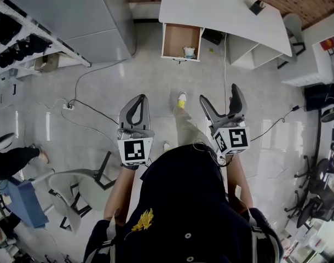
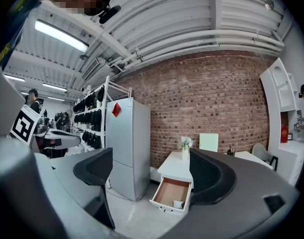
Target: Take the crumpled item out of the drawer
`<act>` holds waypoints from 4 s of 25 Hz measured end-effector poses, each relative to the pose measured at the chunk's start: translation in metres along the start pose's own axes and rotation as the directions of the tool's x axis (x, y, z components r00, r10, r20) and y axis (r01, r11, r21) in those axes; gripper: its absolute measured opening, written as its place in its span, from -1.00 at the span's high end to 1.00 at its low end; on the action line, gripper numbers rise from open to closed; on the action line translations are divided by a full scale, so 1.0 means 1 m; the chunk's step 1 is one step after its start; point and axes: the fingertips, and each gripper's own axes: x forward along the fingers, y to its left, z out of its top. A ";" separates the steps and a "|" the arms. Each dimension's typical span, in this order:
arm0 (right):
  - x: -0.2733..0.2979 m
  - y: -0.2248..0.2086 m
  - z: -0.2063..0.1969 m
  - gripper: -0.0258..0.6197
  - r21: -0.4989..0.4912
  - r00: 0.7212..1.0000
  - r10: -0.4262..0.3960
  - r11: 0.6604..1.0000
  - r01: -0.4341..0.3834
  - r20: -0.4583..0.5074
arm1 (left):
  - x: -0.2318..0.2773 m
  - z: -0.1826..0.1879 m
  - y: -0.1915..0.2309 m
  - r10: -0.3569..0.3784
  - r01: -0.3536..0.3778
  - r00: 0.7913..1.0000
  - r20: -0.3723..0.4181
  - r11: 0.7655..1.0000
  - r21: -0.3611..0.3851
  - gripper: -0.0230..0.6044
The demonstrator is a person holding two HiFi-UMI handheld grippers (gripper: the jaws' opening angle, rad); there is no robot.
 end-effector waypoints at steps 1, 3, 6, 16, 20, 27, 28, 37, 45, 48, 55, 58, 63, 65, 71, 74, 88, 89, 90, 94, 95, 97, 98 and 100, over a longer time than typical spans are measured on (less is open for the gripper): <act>0.014 -0.005 -0.002 -0.55 0.001 1.000 0.002 1.000 -0.002 0.001 | 0.013 -0.004 0.005 -0.010 0.010 1.000 -0.009 1.000 0.019 0.87; 0.046 -0.019 -0.003 -0.55 -0.005 1.000 0.012 1.000 -0.012 0.006 | 0.043 -0.007 0.015 -0.013 0.014 1.000 -0.020 0.999 0.039 0.87; 0.102 -0.058 0.002 -0.55 -0.013 1.000 0.022 1.000 -0.022 0.016 | 0.104 -0.004 0.028 0.028 -0.028 0.999 -0.034 1.000 0.001 0.87; 0.287 -0.177 0.013 -0.55 0.024 0.998 0.061 0.998 -0.061 -0.003 | 0.326 0.011 0.053 -0.004 0.008 0.996 -0.088 0.999 0.046 0.87; 0.333 -0.206 0.016 -0.54 0.038 0.998 0.063 0.997 -0.063 -0.006 | 0.387 0.006 0.057 -0.037 0.045 0.994 -0.108 0.996 0.072 0.87; 0.368 -0.224 0.008 -0.54 0.058 0.998 0.059 0.997 -0.057 -0.033 | 0.444 0.001 0.057 -0.081 0.091 0.989 -0.126 0.993 0.076 0.87; 0.371 -0.224 0.005 -0.54 0.060 0.997 0.057 0.997 -0.054 -0.043 | 0.449 -0.001 0.059 -0.087 0.097 0.988 -0.125 0.993 0.072 0.87; 0.390 -0.216 -0.013 -0.54 0.024 0.992 0.014 1.000 -0.011 -0.124 | 0.477 -0.025 0.069 -0.193 0.203 0.971 -0.143 0.978 0.056 0.87; 0.432 -0.209 -0.070 -0.54 0.036 0.973 0.026 0.999 -0.019 -0.231 | 0.509 -0.082 0.080 -0.219 0.226 0.954 -0.207 0.974 0.012 0.87; 0.453 -0.208 -0.106 -0.54 0.038 0.957 0.035 0.999 -0.025 -0.287 | 0.526 -0.110 0.079 -0.217 0.215 0.949 -0.228 0.976 -0.033 0.87; 0.497 -0.221 -0.218 -0.54 0.050 0.901 0.048 0.998 -0.029 -0.430 | 0.562 -0.184 0.068 -0.225 0.217 0.934 -0.277 0.974 -0.060 0.87; 0.510 -0.224 -0.269 -0.54 0.042 0.868 0.049 0.999 -0.032 -0.494 | 0.569 -0.216 0.068 -0.219 0.210 0.929 -0.299 0.976 -0.061 0.87; 0.525 -0.227 -0.362 -0.54 0.044 0.786 0.071 0.998 -0.055 -0.615 | 0.576 -0.279 0.074 -0.201 0.182 0.914 -0.351 0.979 -0.087 0.87; 0.529 -0.227 -0.399 -0.54 0.045 0.749 0.076 0.997 -0.062 -0.659 | 0.579 -0.302 0.076 -0.196 0.173 0.910 -0.365 0.980 -0.095 0.87; 0.544 -0.231 -0.490 -0.54 0.039 0.659 0.060 0.998 -0.046 -0.750 | 0.592 -0.360 0.078 -0.188 0.153 0.898 -0.398 0.981 -0.118 0.87; 0.547 -0.235 -0.530 -0.54 0.039 0.620 0.044 0.999 -0.021 -0.783 | 0.596 -0.377 0.073 -0.196 0.157 0.898 -0.394 0.979 -0.130 0.87; 0.547 -0.235 -0.639 -0.54 -0.036 0.447 -0.009 0.998 -0.052 -0.894 | 0.590 -0.431 0.060 -0.204 0.150 0.881 -0.426 0.976 -0.158 0.87; 0.546 -0.235 -0.645 -0.54 -0.028 0.431 -0.005 0.999 -0.046 -0.902 | 0.589 -0.432 0.059 -0.205 0.150 0.881 -0.427 0.976 -0.159 0.87; 0.545 -0.236 -0.650 -0.54 -0.018 0.415 -0.002 0.999 -0.034 -0.910 | 0.589 -0.434 0.058 -0.206 0.150 0.880 -0.428 0.975 -0.161 0.87; 0.545 -0.234 -0.665 -0.54 -0.015 0.389 -0.012 1.000 -0.006 -0.921 | 0.587 -0.441 0.056 -0.213 0.154 0.875 -0.435 0.974 -0.167 0.87; 0.546 -0.233 -0.666 -0.53 -0.021 0.384 -0.016 1.000 -0.010 -0.923 | 0.587 -0.441 0.057 -0.216 0.158 0.875 -0.433 0.973 -0.166 0.87; 0.548 -0.231 -0.667 -0.53 -0.029 0.373 -0.022 0.999 -0.014 -0.928 | 0.588 -0.440 0.057 -0.220 0.164 0.876 -0.428 0.973 -0.164 0.87; 0.547 -0.231 -0.667 -0.53 -0.032 0.366 -0.024 0.999 -0.016 -0.930 | 0.588 -0.438 0.057 -0.221 0.165 0.877 -0.426 0.972 -0.165 0.87; 0.544 -0.232 -0.666 -0.50 -0.041 0.353 -0.033 0.999 -0.017 -0.935 | 0.588 -0.435 0.057 -0.221 0.164 0.879 -0.423 0.972 -0.167 0.87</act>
